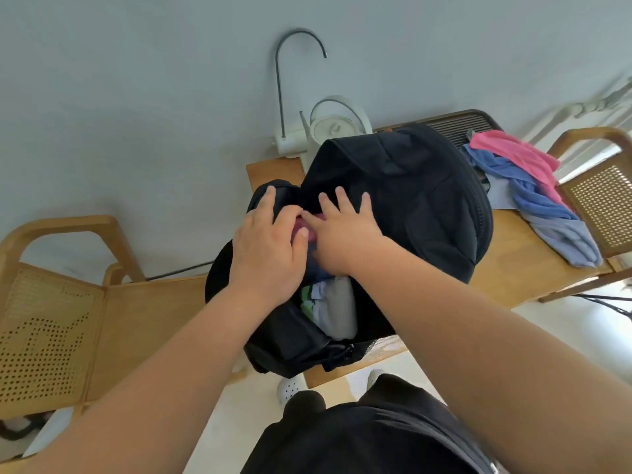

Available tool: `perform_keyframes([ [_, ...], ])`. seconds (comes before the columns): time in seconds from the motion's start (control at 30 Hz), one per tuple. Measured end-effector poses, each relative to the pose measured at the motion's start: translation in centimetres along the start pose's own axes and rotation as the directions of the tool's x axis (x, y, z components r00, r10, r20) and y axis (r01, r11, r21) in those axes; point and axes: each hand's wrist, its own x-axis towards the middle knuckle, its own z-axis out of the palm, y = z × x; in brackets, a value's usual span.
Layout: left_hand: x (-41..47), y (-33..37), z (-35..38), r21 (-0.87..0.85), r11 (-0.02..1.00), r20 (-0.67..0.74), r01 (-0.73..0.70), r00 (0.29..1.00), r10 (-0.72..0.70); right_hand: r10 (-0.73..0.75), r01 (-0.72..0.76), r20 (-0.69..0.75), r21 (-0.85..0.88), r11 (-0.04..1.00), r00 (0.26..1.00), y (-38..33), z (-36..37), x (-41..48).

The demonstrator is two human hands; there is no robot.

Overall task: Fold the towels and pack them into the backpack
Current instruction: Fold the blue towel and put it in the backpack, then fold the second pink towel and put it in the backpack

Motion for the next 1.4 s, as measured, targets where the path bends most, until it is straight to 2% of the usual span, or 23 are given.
perform_keyframes([
  [0.13,2.8,4.1,-0.3,-0.084,0.996,-0.090,-0.027,0.996,0.019,-0.001,-0.010,-0.234,-0.044,0.999,0.972,4.7,-4.1,-4.2],
  [0.23,4.5,8.2,-0.5,-0.132,0.989,-0.156,-0.062,0.987,0.041,0.005,-0.003,-0.403,0.007,1.000,0.915,9.4,-5.3,-6.6],
  [0.33,6.4,13.5,0.0,-0.125,0.982,-0.225,-0.144,0.968,0.114,0.071,0.031,-0.558,0.170,0.985,0.827,15.6,-4.2,-8.1],
  [0.4,7.3,16.5,0.3,-0.085,0.978,-0.238,-0.192,0.957,0.167,0.171,0.041,-0.596,0.326,0.945,0.784,19.3,-2.7,-8.4],
  [0.47,8.4,21.3,1.3,-0.050,0.975,-0.221,-0.216,0.954,0.200,0.248,0.028,-0.572,0.430,0.903,0.782,24.2,-0.5,-9.1],
  [0.53,9.4,25.9,2.7,-0.007,0.975,-0.185,-0.221,0.959,0.216,0.266,0.006,-0.513,0.467,0.884,0.816,28.7,1.9,-10.0],
  [0.63,10.9,31.6,5.9,0.073,0.977,-0.083,-0.201,0.975,0.206,0.231,-0.013,-0.442,0.444,0.896,0.867,34.3,4.9,-11.3],
  [0.73,11.6,35.3,10.0,0.075,0.984,0.059,-0.165,0.985,0.160,0.211,-0.029,-0.376,0.436,0.900,0.902,38.8,6.9,-12.1],
  [1.0,13.4,38.6,19.3,0.133,0.989,0.312,-0.064,0.950,0.019,0.251,-0.141,-0.185,0.461,0.876,0.950,47.9,12.2,-10.7],
  [1.17,17.5,39.5,23.6,0.112,0.992,0.350,-0.062,0.937,0.019,0.266,-0.185,-0.122,0.451,0.873,0.956,52.2,13.3,-8.1],
  [1.4,24.2,42.3,28.9,0.052,0.995,0.420,-0.091,0.906,0.061,0.314,-0.295,0.047,0.493,0.819,0.948,59.3,15.1,-5.1],
])
